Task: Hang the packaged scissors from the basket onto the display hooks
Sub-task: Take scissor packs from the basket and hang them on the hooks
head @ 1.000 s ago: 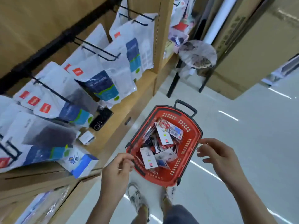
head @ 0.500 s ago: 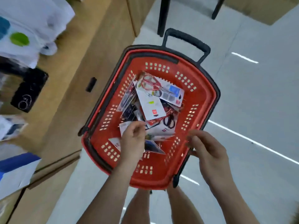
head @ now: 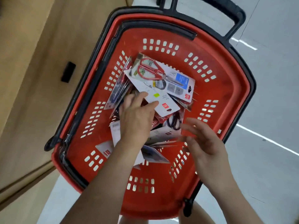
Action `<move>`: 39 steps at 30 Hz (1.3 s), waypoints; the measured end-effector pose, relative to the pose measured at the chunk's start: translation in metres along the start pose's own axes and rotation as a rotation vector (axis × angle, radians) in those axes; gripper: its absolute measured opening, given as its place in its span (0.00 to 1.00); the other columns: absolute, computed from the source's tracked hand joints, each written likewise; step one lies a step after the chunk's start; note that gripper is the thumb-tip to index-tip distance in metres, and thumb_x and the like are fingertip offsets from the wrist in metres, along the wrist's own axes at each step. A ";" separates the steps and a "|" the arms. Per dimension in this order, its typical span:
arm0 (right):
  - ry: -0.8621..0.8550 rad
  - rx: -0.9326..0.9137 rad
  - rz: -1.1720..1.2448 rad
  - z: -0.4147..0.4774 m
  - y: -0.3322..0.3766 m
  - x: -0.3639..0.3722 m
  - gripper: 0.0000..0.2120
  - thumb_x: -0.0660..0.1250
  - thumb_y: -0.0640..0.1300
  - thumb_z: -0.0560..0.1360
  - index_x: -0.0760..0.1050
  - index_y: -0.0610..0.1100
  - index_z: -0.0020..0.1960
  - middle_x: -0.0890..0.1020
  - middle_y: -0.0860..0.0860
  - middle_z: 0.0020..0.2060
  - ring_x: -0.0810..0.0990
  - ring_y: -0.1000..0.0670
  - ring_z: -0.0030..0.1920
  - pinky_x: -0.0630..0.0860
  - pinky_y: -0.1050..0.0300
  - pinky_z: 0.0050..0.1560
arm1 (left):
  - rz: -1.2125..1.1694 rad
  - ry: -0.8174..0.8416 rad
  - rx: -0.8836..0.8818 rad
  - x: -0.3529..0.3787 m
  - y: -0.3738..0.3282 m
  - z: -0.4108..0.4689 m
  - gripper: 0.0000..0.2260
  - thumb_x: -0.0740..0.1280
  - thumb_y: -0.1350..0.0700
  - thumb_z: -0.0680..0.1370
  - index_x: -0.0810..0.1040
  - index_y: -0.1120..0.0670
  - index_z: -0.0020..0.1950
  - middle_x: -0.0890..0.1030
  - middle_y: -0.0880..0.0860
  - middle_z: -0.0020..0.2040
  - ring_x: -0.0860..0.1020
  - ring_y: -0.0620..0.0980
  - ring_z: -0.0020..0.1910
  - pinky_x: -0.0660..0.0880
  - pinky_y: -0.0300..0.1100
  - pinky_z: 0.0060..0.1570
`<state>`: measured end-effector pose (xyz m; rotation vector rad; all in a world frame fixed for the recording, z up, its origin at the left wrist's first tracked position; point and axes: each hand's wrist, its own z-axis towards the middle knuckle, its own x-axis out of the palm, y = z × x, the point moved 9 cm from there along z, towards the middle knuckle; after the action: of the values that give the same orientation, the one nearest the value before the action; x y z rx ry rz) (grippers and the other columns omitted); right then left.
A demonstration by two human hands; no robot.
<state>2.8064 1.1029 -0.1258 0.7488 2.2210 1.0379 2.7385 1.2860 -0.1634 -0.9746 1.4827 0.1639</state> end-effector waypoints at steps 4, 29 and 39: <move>0.114 -0.052 -0.045 0.012 0.017 0.005 0.39 0.70 0.41 0.76 0.52 0.57 0.79 0.63 0.72 0.71 0.64 0.65 0.72 0.73 0.70 0.61 | -0.444 -0.118 0.081 -0.067 -0.018 -0.016 0.11 0.65 0.55 0.79 0.83 0.52 0.57 0.82 0.41 0.53 0.79 0.39 0.54 0.77 0.35 0.52; -0.178 0.070 0.048 -0.044 -0.002 -0.047 0.18 0.63 0.31 0.78 0.79 0.53 0.56 0.79 0.46 0.52 0.84 0.56 0.47 0.82 0.62 0.36 | -0.212 0.406 -0.217 0.088 0.024 -0.086 0.08 0.68 0.56 0.79 0.83 0.48 0.56 0.85 0.47 0.48 0.82 0.46 0.43 0.79 0.42 0.43; 0.019 -0.129 -0.333 -0.051 0.067 -0.007 0.25 0.73 0.62 0.69 0.73 0.61 0.64 0.71 0.61 0.60 0.71 0.63 0.64 0.66 0.75 0.63 | -0.830 -0.085 -0.530 -0.128 0.049 -0.081 0.07 0.71 0.54 0.77 0.82 0.42 0.42 0.85 0.43 0.38 0.85 0.45 0.37 0.81 0.44 0.33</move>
<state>2.7922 1.1103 -0.0426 0.3001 2.1740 1.0094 2.6264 1.3245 -0.0572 -1.9084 0.8620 -0.0134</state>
